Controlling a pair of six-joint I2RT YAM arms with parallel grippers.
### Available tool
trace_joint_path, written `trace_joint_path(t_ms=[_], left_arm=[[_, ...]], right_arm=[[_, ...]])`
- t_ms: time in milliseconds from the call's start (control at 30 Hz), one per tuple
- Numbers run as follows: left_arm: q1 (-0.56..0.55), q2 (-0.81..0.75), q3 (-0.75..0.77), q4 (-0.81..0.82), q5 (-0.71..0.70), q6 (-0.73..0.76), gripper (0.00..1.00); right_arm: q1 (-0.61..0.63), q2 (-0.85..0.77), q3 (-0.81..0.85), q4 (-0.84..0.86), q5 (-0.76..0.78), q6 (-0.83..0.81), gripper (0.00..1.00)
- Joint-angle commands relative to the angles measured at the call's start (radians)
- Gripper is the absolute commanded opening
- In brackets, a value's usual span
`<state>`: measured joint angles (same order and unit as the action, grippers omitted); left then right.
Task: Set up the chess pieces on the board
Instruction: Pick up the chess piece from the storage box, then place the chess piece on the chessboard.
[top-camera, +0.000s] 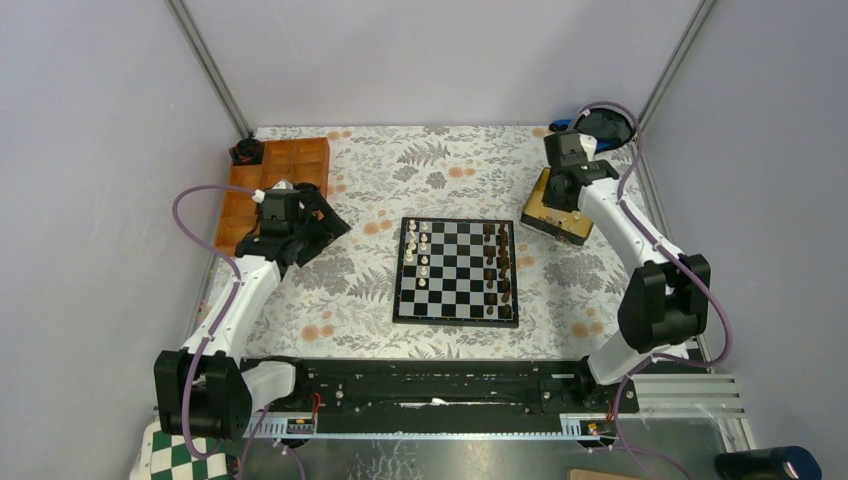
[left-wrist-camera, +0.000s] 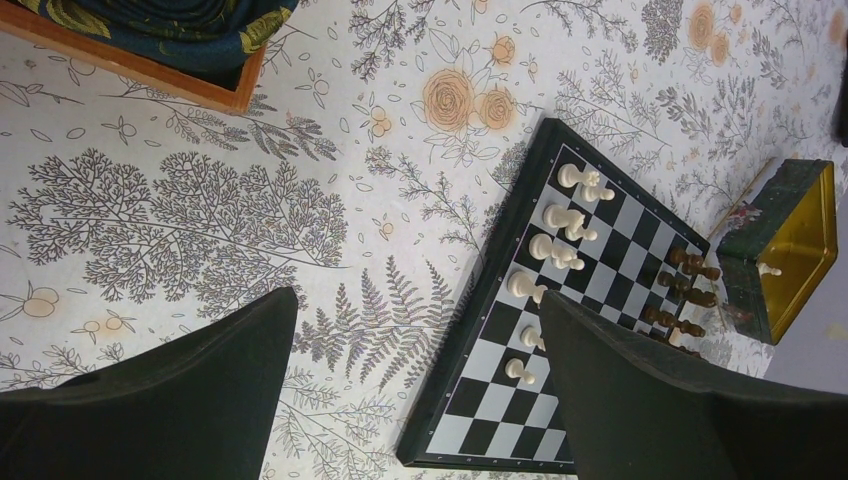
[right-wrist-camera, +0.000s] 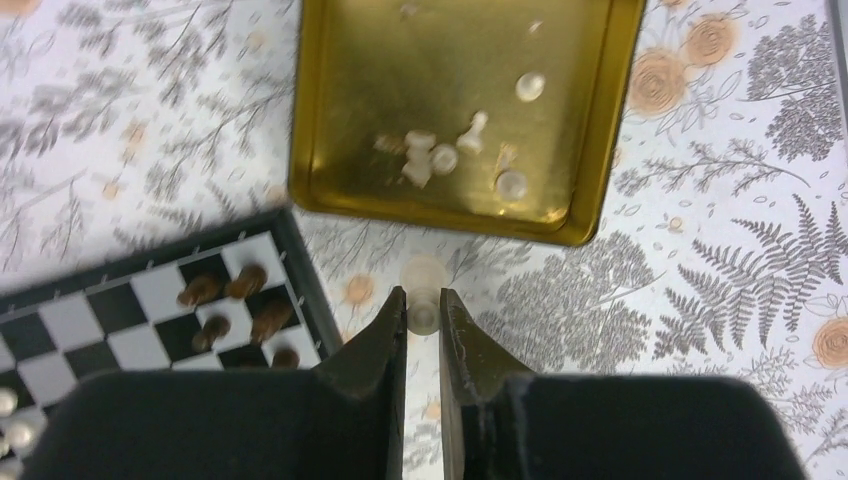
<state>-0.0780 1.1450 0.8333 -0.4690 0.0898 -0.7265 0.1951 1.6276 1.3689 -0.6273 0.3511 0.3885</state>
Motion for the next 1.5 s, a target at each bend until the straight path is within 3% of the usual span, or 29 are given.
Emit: trace_joint_path(t_ms=[0,400,833,1467], left_arm=[[-0.004,0.000,0.004,0.006,0.004,0.031,0.99],[-0.005,0.025,0.022,0.007,0.022,0.048,0.99],[-0.005,0.030,0.035,-0.006,0.021,0.068,0.99],[-0.004,0.054,0.036,-0.006,0.025,0.080,0.99]], right_arm=[[0.089,-0.086,0.020,-0.111,0.045,-0.010,0.00],[0.354,-0.121,0.048,-0.282,0.048,0.068,0.00],[0.579,0.039,0.149,-0.263,0.036,0.133,0.00],[0.713,0.241,0.320,-0.273,-0.025,0.147,0.00]])
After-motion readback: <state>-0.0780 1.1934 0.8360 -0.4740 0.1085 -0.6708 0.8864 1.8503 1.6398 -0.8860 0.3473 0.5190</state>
